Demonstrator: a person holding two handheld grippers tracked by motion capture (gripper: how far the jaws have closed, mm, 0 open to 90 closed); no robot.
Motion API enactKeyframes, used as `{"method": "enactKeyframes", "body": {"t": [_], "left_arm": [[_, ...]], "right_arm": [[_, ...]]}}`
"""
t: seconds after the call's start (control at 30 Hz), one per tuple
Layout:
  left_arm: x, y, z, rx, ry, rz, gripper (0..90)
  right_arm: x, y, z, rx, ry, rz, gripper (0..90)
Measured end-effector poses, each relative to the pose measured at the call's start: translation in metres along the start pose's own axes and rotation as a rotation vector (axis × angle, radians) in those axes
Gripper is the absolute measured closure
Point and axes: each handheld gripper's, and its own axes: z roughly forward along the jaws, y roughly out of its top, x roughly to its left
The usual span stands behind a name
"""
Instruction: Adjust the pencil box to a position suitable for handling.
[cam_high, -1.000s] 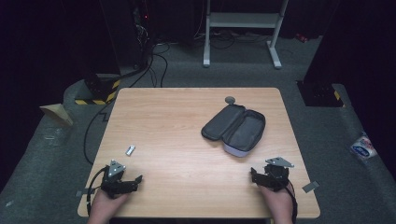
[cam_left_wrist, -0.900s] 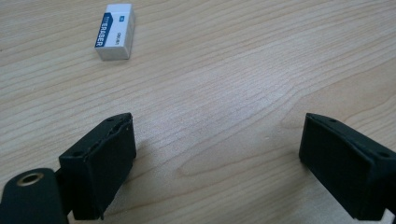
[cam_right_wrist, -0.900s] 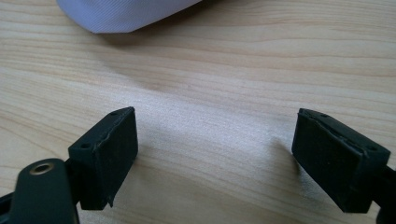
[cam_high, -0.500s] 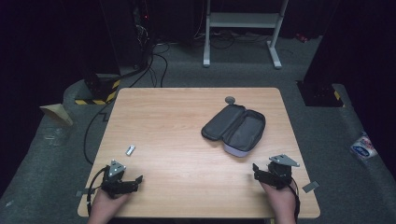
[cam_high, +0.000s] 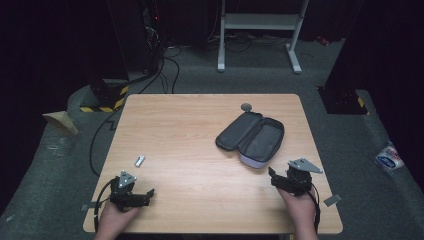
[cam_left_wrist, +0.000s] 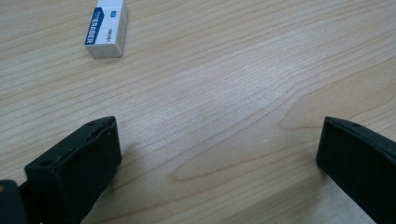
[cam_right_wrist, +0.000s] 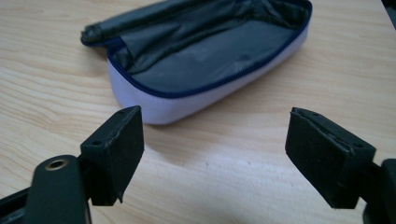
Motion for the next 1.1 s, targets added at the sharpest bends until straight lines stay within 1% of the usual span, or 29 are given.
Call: {"method": "enactKeyframes", "body": {"t": [0.03,0.17,0.23,0.27,0.33,0.37,0.4,0.47,0.53,0.57,0.6,0.67,0.73,0.77,0.8,0.83,0.9,1.03,1.07,1.1], "left_arm": [[0.0,0.0,0.0,0.0,0.0,0.0,0.2],[0.0,0.0,0.0,0.0,0.0,-0.002,0.2],[0.0,0.0,0.0,0.001,-0.001,-0.002,0.2],[0.0,0.0,0.0,0.0,0.0,-0.002,0.2],[0.0,0.0,0.0,0.001,0.0,-0.002,0.2],[0.0,0.0,0.0,0.001,0.0,-0.002,0.2],[0.0,0.0,0.0,0.001,0.0,-0.002,0.2],[0.0,0.0,0.0,0.001,0.0,-0.002,0.2],[0.0,0.0,0.0,0.001,0.0,-0.002,0.2],[0.0,0.0,0.0,0.001,0.0,-0.002,0.2],[0.0,0.0,0.0,0.001,0.001,0.001,0.2],[0.0,0.0,0.0,0.001,-0.001,0.008,0.2],[0.0,0.0,0.0,0.001,-0.001,0.009,0.2],[0.0,0.0,0.0,0.001,-0.001,0.009,0.2],[-0.001,0.0,0.0,0.001,-0.002,0.009,0.2],[-0.001,0.0,0.0,0.001,-0.002,0.009,0.2],[-0.001,0.0,0.0,0.001,-0.002,0.007,0.2],[-0.001,0.0,-0.001,0.003,-0.007,0.009,0.2],[-0.001,0.0,-0.001,0.003,-0.007,0.009,0.2],[-0.001,0.0,-0.001,0.003,-0.007,0.009,0.2]], "right_arm": [[0.0,0.0,0.0,0.0,0.0,0.0,20.7],[0.005,0.01,0.004,-0.02,0.031,-0.018,24.1],[0.007,0.012,0.006,-0.025,0.035,-0.025,24.9],[0.01,0.015,0.009,-0.031,0.052,-0.034,27.6],[0.012,0.016,0.011,-0.03,0.059,-0.032,28.1],[0.016,0.019,0.016,-0.026,0.067,-0.051,28.6],[0.016,0.019,0.016,-0.026,0.067,-0.051,28.6],[0.021,0.023,0.023,-0.025,0.082,-0.056,30.4],[0.024,0.024,0.028,-0.021,0.092,-0.067,33.4],[0.024,0.024,0.028,-0.021,0.092,-0.067,33.4],[0.027,0.025,0.033,-0.015,0.101,-0.073,35.2],[0.029,0.026,0.038,-0.007,0.109,-0.074,36.4],[0.03,0.026,0.044,0.005,0.111,-0.075,38.2],[0.03,0.026,0.044,0.005,0.111,-0.075,38.2],[0.03,0.025,0.048,0.012,0.115,-0.085,40.5],[0.031,0.024,0.05,0.021,0.117,-0.078,41.8],[0.033,0.022,0.054,0.038,0.118,-0.087,44.2],[0.037,0.018,0.057,0.051,0.124,-0.089,51.1],[0.037,0.018,0.057,0.051,0.124,-0.089,51.1],[0.038,0.018,0.058,0.052,0.128,-0.093,54.7]]}}
